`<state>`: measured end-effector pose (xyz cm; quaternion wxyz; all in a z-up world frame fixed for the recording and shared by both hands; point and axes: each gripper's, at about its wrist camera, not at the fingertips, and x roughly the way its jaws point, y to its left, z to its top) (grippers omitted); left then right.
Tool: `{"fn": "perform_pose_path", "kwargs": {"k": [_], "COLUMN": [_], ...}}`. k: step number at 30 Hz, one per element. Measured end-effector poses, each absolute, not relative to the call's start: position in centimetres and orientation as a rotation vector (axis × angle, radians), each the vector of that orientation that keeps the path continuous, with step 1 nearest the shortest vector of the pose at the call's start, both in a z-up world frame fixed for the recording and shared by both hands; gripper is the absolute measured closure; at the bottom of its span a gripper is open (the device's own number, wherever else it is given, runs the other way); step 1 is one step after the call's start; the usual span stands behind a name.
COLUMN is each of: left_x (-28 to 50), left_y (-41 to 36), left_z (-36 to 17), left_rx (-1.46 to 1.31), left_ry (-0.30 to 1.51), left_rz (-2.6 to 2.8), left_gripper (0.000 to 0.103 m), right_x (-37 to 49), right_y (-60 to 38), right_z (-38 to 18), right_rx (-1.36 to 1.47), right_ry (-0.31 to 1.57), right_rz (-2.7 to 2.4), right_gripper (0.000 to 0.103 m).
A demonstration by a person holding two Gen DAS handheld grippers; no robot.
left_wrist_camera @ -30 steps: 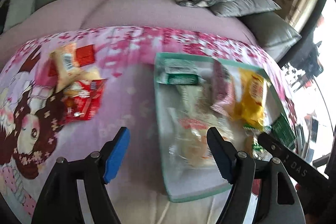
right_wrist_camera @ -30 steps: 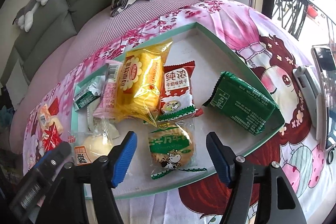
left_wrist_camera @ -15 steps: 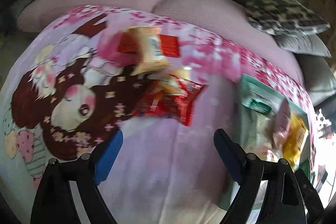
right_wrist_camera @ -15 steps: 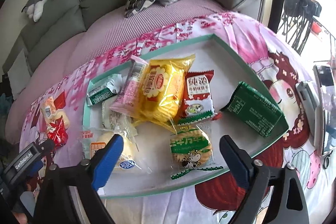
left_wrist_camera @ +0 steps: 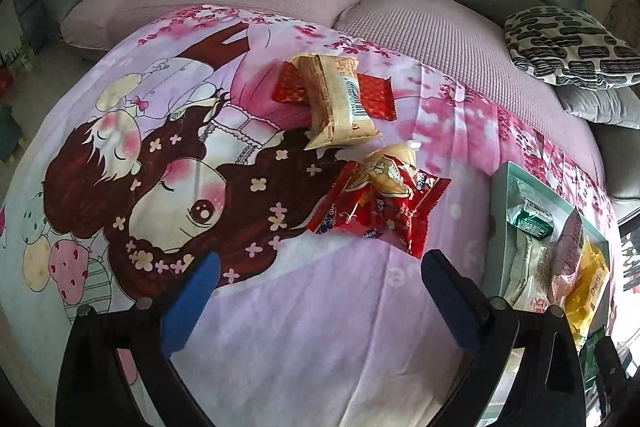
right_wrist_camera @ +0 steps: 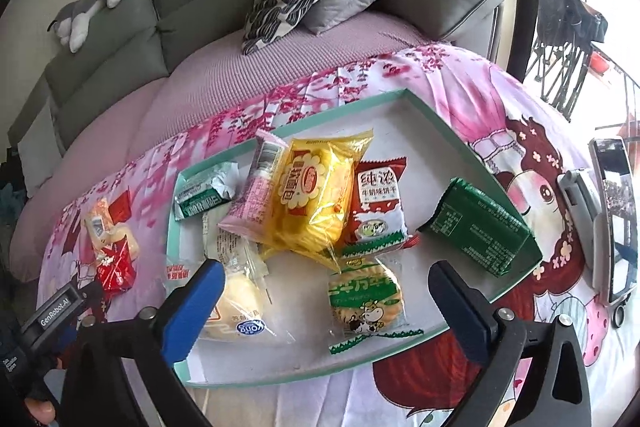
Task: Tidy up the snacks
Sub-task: 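Move both tools back over the remaining snack pile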
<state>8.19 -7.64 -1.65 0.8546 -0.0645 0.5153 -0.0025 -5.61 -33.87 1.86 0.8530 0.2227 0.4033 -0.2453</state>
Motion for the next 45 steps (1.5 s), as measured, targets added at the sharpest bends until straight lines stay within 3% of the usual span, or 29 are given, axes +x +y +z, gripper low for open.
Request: {"fn": "perform_pose_path", "kwargs": {"k": [15, 28, 45], "left_x": [9.1, 10.0, 11.7], "left_y": [-3.7, 3.6, 7.0], "left_z": [0.0, 0.6, 0.7], "left_rx": [-0.192, -0.271, -0.28], "left_ry": [1.052, 1.043, 0.957], "left_rz": [0.041, 0.201, 0.182], "left_gripper": [0.002, 0.002, 0.002], "right_x": [-4.8, -3.8, 1.7], "right_y": [-30.8, -28.1, -21.0], "right_z": [3.8, 3.9, 1.4], "right_rx": [0.419, 0.374, 0.4], "right_ry": [0.725, 0.723, 0.817], "right_rz": [-0.386, -0.314, -0.097], "right_gripper": [0.0, 0.0, 0.0]}}
